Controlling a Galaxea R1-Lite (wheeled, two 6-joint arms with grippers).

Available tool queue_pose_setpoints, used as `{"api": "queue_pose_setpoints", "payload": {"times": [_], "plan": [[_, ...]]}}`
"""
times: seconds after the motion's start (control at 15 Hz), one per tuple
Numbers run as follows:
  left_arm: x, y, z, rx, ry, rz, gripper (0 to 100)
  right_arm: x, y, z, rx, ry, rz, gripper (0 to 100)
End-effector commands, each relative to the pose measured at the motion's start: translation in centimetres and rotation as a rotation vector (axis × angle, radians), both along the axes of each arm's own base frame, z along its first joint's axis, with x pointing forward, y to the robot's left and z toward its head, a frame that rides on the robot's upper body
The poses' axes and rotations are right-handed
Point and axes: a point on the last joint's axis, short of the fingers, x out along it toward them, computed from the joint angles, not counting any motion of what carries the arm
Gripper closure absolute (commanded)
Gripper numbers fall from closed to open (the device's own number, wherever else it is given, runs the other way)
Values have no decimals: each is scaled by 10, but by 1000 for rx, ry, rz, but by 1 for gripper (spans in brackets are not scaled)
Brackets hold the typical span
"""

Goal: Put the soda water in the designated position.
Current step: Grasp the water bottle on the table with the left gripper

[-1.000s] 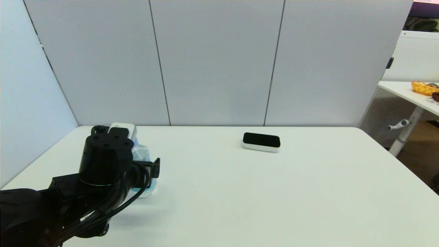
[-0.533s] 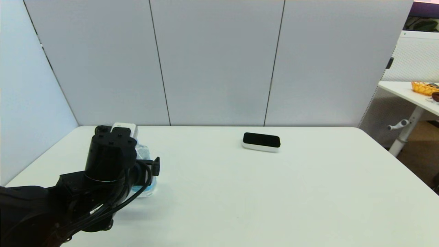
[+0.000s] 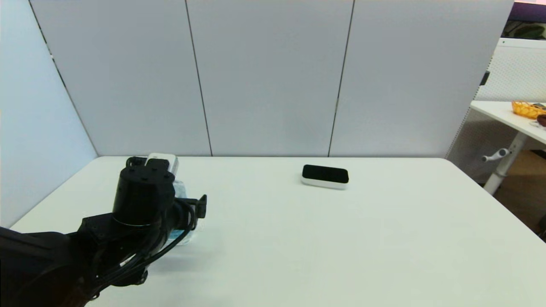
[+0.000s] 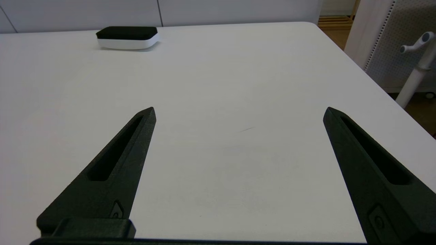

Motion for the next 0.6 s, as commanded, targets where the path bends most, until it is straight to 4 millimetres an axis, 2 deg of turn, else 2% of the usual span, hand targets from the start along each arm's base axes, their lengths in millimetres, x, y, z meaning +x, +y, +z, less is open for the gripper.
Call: {"api": "queue_pose_setpoints", "payload": {"times": [0.07,0.6], "plan": [[4,-3,1,-16,-25,-3,0,0,0,0,0,1,0,0],[9,-3,3,-11,-51,6,0,0,0,0,0,0,0,0]]}}
